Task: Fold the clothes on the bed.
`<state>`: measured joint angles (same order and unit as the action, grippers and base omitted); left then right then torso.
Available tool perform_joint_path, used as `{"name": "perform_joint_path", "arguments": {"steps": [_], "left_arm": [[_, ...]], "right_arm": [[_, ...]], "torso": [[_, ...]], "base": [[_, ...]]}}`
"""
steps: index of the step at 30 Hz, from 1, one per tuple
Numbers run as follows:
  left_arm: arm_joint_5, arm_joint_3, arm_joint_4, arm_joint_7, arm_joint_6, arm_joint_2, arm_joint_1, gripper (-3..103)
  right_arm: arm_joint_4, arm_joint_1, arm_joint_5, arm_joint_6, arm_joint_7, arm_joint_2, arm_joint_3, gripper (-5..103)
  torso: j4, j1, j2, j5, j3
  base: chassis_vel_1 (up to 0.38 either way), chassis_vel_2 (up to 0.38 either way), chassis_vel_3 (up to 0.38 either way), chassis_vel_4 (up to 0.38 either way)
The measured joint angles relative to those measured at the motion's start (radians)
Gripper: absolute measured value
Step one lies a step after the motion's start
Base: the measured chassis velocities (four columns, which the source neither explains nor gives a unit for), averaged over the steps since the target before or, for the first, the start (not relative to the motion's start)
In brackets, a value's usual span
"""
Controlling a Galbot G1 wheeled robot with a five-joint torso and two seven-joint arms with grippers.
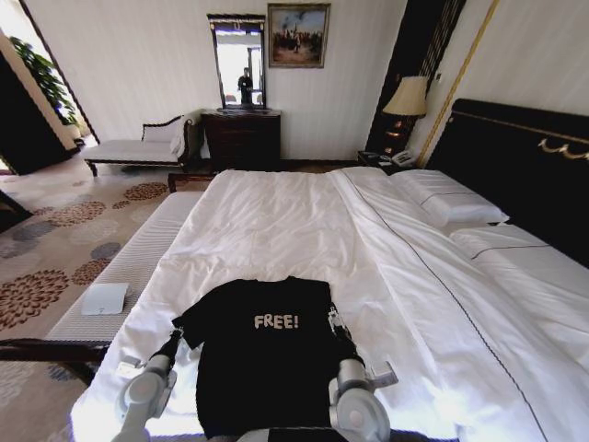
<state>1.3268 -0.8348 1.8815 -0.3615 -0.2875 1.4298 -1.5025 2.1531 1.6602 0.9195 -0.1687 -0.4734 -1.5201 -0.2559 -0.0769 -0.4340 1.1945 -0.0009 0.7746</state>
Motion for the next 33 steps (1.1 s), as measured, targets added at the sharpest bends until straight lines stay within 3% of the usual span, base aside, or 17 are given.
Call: {"name": "perform_joint_path", "arguments": {"steps": [4, 8, 9, 12, 13, 14, 17, 18, 21, 27, 33], "left_arm": [[-0.077, 0.007, 0.039, 0.028, 0.016, -0.005, -0.007, 0], [-0.267, 0.04, 0.073, 0.104, 0.058, -0.015, -0.019, 0], [-0.267, 0.04, 0.073, 0.104, 0.058, -0.015, -0.019, 0], [-0.407, 0.082, 0.068, 0.168, 0.091, -0.025, -0.024, 0], [-0.407, 0.082, 0.068, 0.168, 0.091, -0.025, -0.024, 0], [-0.509, 0.121, 0.053, 0.207, 0.113, -0.028, -0.026, 0], [-0.644, 0.191, 0.039, 0.259, 0.137, -0.02, -0.03, 0], [-0.644, 0.191, 0.039, 0.259, 0.137, -0.02, -0.03, 0], [-0.761, 0.246, 0.024, 0.281, 0.163, -0.001, -0.024, 0], [-0.817, 0.31, 0.002, 0.285, 0.171, 0.014, -0.008, 0], [-0.815, 0.336, -0.031, 0.278, 0.159, 0.02, 0.003, 0]], "right_arm": [[-0.006, 0.0, -0.016, -0.009, 0.03, -0.001, 0.001, 100], [-0.021, 0.008, -0.064, -0.025, 0.086, -0.005, 0.011, 100], [-0.021, 0.008, -0.064, -0.025, 0.086, -0.005, 0.011, 100], [-0.025, 0.006, -0.075, -0.031, 0.102, -0.007, 0.016, 100], [-0.025, 0.006, -0.075, -0.031, 0.102, -0.007, 0.016, 100], [-0.029, 0.003, -0.076, -0.032, 0.104, -0.006, 0.015, 100], [-0.038, 0.003, -0.079, -0.035, 0.104, -0.002, 0.014, 100], [-0.038, 0.003, -0.079, -0.035, 0.104, -0.002, 0.014, 100], [-0.047, 0.008, -0.084, -0.039, 0.104, -0.001, 0.014, 100], [-0.057, 0.01, -0.086, -0.043, 0.104, 0.003, 0.014, 100], [-0.061, 0.001, -0.089, -0.045, 0.104, 0.007, 0.014, 100]], "torso": [[0.0, 0.0, 0.0, 0.0001, 0.0], [0.0, 0.0, 0.0, 0.0003, 0.0], [0.0, 0.0, 0.0, 0.0003, 0.0], [0.0001, 0.0, 0.0, 0.0003, 0.0], [0.0001, 0.0, 0.0, 0.0003, 0.0], [0.0001, 0.0, 0.0, 0.0001, 0.0], [0.0, 0.0, 0.0, 0.0001, 0.0], [0.0, 0.0, 0.0, 0.0001, 0.0], [0.0, 0.0, 0.0, 0.0003, 0.0], [0.0, 0.0, 0.0, 0.0003, 0.0], [0.0, 0.0, 0.0, 0.0003, 0.0]], "base": [[0.0, 0.0, 0.0, 0.0], [0.0, 0.0, 0.0, 0.0], [0.0, 0.0, 0.0, 0.0], [0.0, 0.0, 0.0, 0.0], [0.0, 0.0, 0.0, 0.0], [0.0, 0.0, 0.0, 0.0], [0.0, 0.0, 0.0, 0.0], [0.0, 0.0, 0.0, 0.0], [0.0, 0.0, 0.0, 0.0], [0.0, 0.0, 0.0, 0.0], [0.0, 0.0, 0.0, 0.0]]}}
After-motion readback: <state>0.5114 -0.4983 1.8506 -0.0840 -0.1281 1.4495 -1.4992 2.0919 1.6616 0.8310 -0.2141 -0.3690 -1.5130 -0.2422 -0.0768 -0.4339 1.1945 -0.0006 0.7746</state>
